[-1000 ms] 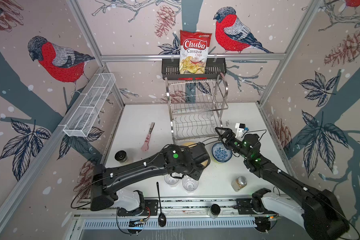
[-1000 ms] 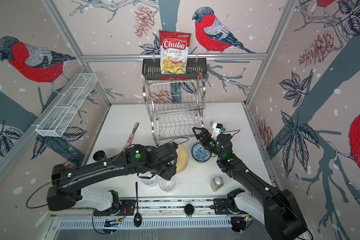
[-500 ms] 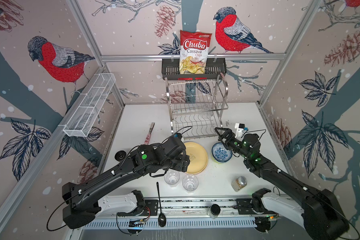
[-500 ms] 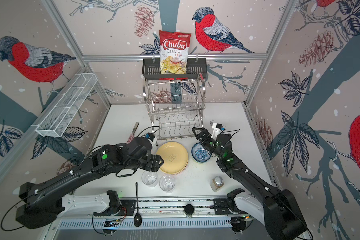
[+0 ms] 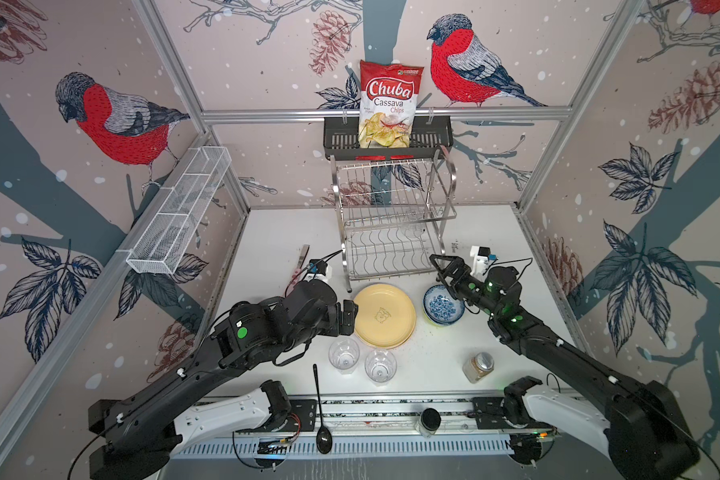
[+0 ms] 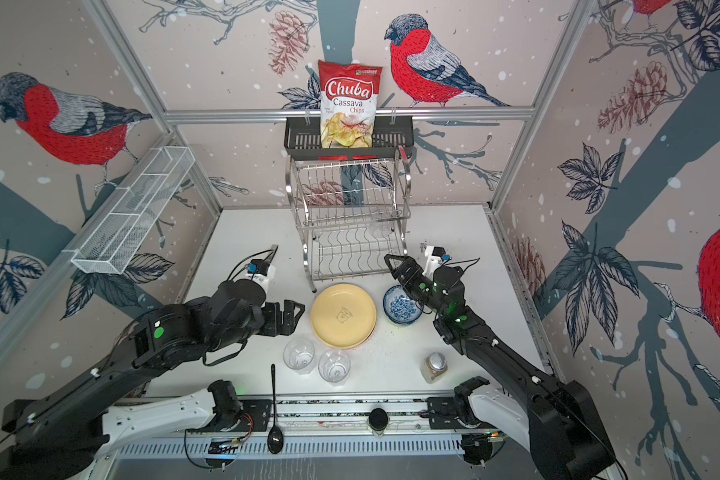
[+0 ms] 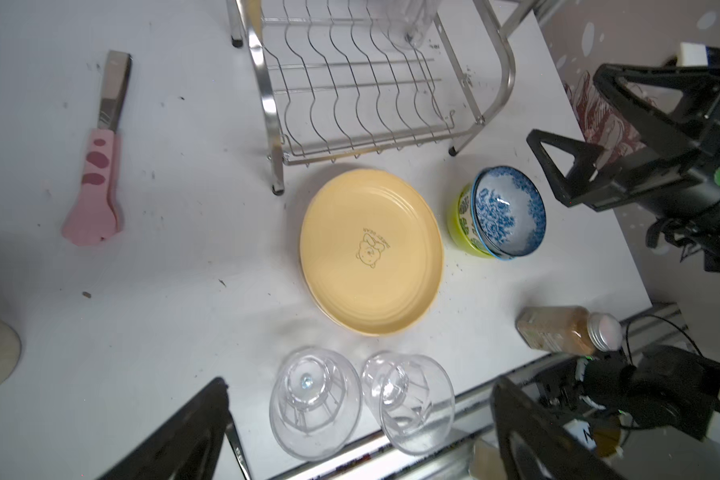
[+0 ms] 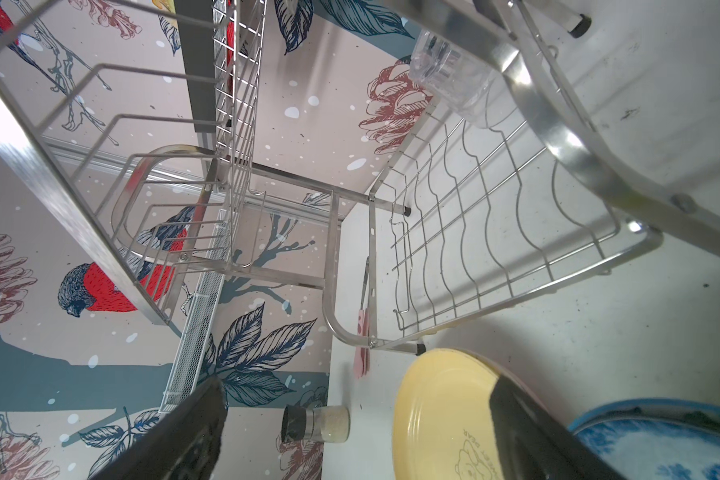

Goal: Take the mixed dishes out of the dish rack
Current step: 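Move the left gripper back toward the rack while the right gripper approaches it too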

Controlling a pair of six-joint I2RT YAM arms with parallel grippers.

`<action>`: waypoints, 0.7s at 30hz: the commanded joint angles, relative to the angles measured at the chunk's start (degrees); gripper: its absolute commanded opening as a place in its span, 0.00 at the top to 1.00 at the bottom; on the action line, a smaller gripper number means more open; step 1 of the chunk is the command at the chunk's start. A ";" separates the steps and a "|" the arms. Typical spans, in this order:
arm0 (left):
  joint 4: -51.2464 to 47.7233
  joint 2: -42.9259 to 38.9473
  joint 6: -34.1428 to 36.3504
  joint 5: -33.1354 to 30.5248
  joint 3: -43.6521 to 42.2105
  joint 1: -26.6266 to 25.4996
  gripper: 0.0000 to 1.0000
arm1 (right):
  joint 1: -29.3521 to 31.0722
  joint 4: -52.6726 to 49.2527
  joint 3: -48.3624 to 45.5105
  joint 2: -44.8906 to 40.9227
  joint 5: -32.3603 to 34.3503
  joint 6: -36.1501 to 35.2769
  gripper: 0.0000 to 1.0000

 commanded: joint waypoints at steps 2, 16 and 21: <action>9.92 -1.08 0.34 -5.26 -4.89 1.88 0.03 | 0.11 -0.01 1.57 0.78 0.73 -2.24 0.01; 36.05 8.13 4.19 14.02 -16.42 24.83 0.04 | 3.82 -11.49 7.63 -1.62 8.39 -11.66 0.01; 36.87 13.80 5.65 15.34 -16.31 26.19 0.04 | 4.86 -13.83 8.96 -2.34 13.46 -15.91 0.01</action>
